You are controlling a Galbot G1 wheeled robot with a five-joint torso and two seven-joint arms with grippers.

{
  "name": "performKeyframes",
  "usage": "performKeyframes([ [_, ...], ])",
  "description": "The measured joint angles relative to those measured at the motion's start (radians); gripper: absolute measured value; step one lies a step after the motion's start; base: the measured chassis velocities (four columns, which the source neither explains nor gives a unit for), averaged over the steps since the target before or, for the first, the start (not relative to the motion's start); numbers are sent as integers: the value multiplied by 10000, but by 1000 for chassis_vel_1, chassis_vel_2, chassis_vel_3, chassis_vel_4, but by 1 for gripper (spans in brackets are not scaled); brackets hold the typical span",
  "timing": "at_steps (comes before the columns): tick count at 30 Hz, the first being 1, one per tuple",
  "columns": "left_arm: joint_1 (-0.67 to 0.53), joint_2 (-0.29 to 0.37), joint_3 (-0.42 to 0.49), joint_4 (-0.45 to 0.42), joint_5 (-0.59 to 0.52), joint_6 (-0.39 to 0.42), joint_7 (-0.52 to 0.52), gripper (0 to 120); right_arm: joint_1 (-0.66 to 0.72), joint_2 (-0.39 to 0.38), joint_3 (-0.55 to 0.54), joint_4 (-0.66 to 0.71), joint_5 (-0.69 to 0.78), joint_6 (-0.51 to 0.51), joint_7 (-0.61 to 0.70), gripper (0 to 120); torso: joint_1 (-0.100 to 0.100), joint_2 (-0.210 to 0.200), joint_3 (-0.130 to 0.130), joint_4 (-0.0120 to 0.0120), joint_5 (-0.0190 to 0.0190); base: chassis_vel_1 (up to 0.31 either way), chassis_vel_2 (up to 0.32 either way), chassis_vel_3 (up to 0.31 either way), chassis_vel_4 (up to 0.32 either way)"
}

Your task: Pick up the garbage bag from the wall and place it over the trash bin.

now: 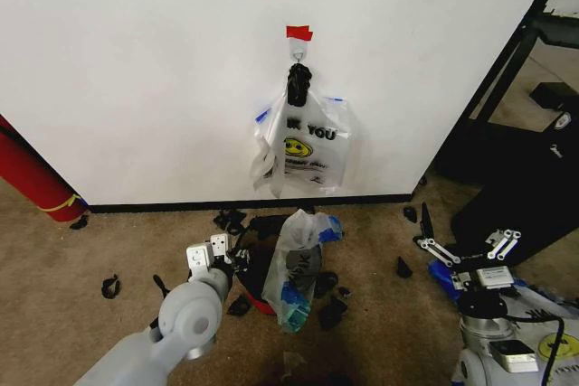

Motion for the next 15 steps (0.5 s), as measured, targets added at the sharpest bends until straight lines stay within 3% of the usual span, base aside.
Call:
performKeyframes([
  [3,65,274,-159,-232,1049,-199,467,61,2,-12,-9,3,-3,0,-16,100,0,0,0,0,0,0,0,0,0],
  [4,-3,633,-279,-491,1942,-294,1103,71,4,-19,-17,4,-9,0,-35,100,0,0,0,0,-2,0,0,0,0],
  [5,-3,633,-279,-491,1942,-294,1103,71,4,-19,-17,4,-9,0,-35,100,0,0,0,0,-2,0,0,0,0],
  [9,-840,1884,-407,-1577,2850,131,3253,87,35,2,-36,-65,-74,0,-52,100,0,0,0,-3,-1,0,0,0,0],
  [11,-1388,2701,-419,-2122,3284,105,5029,95,106,16,-18,-270,-182,0,-38,100,0,0,0,-6,3,0,0,0,0],
  [13,-1499,2896,-418,-2222,3465,54,5566,97,138,14,0,-363,-250,1,-11,100,0,0,0,-5,3,0,0,0,0],
  [15,-1812,3578,-266,-2438,4780,-82,7560,100,255,16,121,-721,-767,1,410,100,0,0,0,-3,4,0,0,0,0],
])
